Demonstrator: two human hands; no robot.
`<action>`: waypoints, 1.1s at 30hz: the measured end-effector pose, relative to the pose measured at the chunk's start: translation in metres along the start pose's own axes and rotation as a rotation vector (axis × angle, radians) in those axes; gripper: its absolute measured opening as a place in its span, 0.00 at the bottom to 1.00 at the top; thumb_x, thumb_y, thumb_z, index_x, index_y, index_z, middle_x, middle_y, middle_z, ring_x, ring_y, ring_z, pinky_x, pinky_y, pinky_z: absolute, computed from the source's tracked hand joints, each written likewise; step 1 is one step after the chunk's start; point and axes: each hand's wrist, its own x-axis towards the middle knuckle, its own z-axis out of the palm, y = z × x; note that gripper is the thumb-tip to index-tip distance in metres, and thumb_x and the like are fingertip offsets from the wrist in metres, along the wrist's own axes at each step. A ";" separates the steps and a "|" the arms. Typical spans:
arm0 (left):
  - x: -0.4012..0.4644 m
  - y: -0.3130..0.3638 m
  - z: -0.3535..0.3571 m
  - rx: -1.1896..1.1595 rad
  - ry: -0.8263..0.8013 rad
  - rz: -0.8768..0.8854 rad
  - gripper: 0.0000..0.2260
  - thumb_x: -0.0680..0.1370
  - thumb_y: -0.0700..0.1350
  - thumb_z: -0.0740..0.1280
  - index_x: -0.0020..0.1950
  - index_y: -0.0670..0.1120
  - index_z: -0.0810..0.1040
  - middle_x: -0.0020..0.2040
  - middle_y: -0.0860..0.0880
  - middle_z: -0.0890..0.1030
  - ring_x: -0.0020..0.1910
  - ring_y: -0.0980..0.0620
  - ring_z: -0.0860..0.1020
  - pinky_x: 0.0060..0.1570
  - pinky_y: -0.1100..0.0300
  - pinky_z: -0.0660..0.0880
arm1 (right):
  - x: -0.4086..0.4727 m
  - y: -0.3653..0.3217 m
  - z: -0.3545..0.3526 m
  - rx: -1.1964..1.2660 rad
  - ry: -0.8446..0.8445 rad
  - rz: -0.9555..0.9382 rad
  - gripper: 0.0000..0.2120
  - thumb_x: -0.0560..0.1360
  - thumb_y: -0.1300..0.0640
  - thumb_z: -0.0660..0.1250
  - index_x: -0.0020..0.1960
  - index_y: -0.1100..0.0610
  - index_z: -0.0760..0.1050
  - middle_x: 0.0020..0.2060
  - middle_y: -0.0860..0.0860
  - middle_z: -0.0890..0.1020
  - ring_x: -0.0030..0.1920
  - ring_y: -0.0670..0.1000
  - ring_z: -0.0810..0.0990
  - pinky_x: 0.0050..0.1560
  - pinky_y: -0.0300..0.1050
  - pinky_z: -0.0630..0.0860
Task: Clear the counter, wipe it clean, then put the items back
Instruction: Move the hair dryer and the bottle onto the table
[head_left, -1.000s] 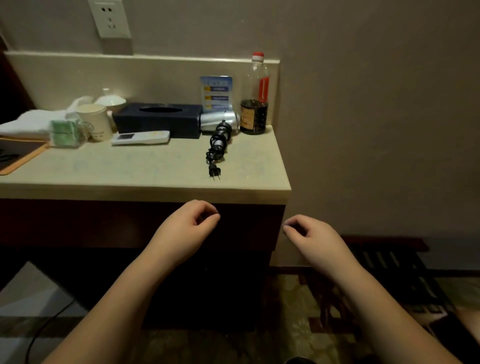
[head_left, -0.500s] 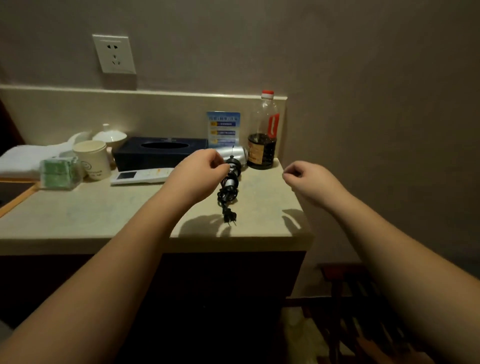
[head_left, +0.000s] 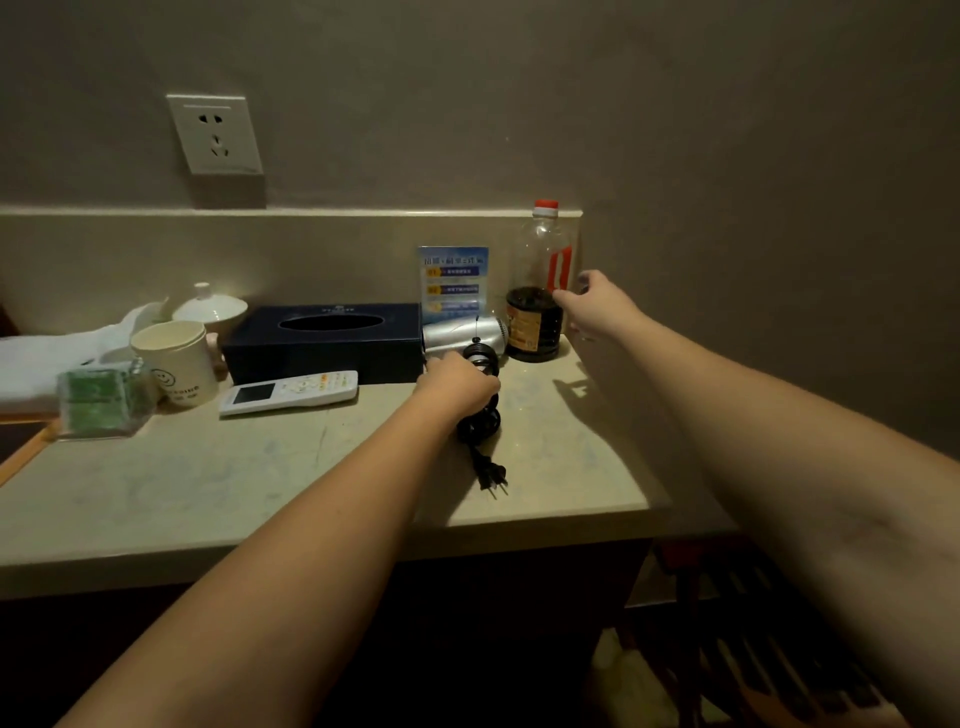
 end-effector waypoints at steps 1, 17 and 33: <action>0.002 0.000 0.001 0.008 -0.013 -0.015 0.28 0.75 0.54 0.67 0.71 0.41 0.67 0.63 0.40 0.72 0.55 0.44 0.76 0.52 0.55 0.76 | 0.003 -0.002 0.002 0.012 0.007 0.006 0.32 0.78 0.45 0.62 0.76 0.56 0.55 0.70 0.56 0.69 0.62 0.57 0.76 0.61 0.56 0.75; 0.007 0.003 0.007 -0.026 -0.095 -0.033 0.26 0.73 0.53 0.70 0.67 0.44 0.68 0.47 0.46 0.75 0.43 0.50 0.76 0.37 0.58 0.73 | 0.032 -0.016 0.019 0.270 0.071 0.115 0.27 0.78 0.49 0.63 0.73 0.56 0.59 0.65 0.55 0.73 0.57 0.55 0.77 0.48 0.47 0.75; 0.011 0.008 0.005 -0.055 0.023 -0.028 0.16 0.74 0.51 0.66 0.58 0.45 0.72 0.43 0.47 0.77 0.40 0.50 0.77 0.34 0.59 0.73 | 0.035 -0.018 0.020 0.295 0.063 0.080 0.18 0.81 0.47 0.57 0.66 0.57 0.70 0.46 0.52 0.76 0.38 0.48 0.75 0.34 0.42 0.70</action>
